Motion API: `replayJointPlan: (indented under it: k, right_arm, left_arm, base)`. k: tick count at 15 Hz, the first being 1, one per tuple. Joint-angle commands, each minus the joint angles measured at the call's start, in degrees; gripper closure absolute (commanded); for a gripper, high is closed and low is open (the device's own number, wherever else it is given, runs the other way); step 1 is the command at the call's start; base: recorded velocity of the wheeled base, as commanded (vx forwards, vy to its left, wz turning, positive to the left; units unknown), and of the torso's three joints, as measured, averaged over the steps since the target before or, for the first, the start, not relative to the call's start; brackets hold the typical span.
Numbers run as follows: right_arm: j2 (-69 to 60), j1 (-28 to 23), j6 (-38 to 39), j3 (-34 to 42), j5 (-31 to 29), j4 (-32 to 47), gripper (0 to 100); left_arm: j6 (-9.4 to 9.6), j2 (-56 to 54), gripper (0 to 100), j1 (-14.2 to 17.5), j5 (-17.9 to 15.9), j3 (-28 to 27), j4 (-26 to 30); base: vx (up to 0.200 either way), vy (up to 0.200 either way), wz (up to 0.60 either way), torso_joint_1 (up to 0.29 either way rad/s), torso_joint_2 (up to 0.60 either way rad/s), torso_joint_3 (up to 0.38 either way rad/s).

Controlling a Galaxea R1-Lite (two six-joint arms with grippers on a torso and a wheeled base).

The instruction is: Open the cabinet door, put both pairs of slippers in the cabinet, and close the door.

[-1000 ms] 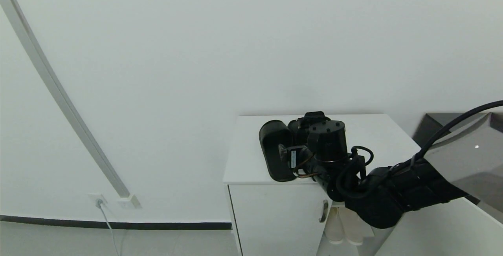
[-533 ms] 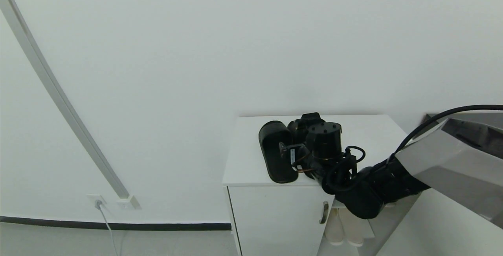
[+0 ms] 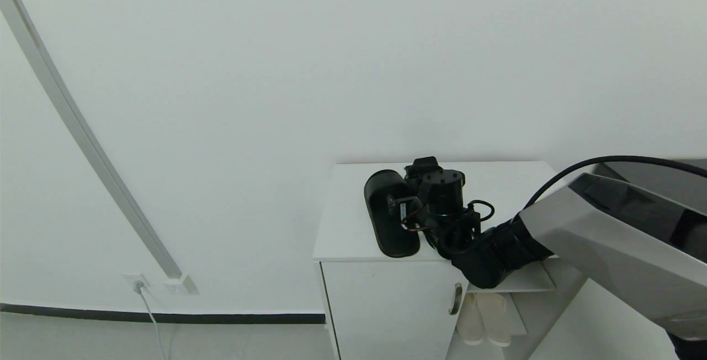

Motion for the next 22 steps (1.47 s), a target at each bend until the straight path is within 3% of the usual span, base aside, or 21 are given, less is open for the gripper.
replayJointPlan:
  k: [1, 3, 4, 13, 22]
  right_arm:
    - [1.83, -0.53, 0.02, -1.45, 0.08, 0.02, 0]
    - [1.83, -0.53, 0.02, -1.63, 0.08, 0.02, 0]
    - [1.66, -0.45, 0.02, -1.63, 0.08, 0.02, 100]
    - [-0.10, -0.36, 0.11, -0.40, 0.60, -0.07, 100]
    - [-35.43, 2.54, 0.55, 35.11, 18.27, -0.24, 100]
  left_arm:
    - [0.02, 0.02, 100, 0.01, 0.00, 0.00, -0.01]
    - [0.02, 0.02, 100, 0.01, 0.00, 0.00, -0.01]
    - [0.02, 0.02, 100, 0.01, 0.00, 0.00, -0.01]
    - [0.02, 0.02, 100, 0.01, 0.09, 0.00, -0.01]
    - [0.10, 0.02, 100, 0.01, 0.00, 0.00, -0.01]
  base:
    - [0.000, 0.000, 0.00, 0.000, 0.00, 0.000]
    - [0.000, 0.000, 0.00, 0.000, 0.00, 0.000]
    - [0.000, 0.000, 0.00, 0.000, 0.00, 0.000]
    - [0.000, 0.000, 0.00, 0.000, 0.00, 0.000]
    - [0.000, 0.000, 0.00, 0.000, 0.00, 0.000]
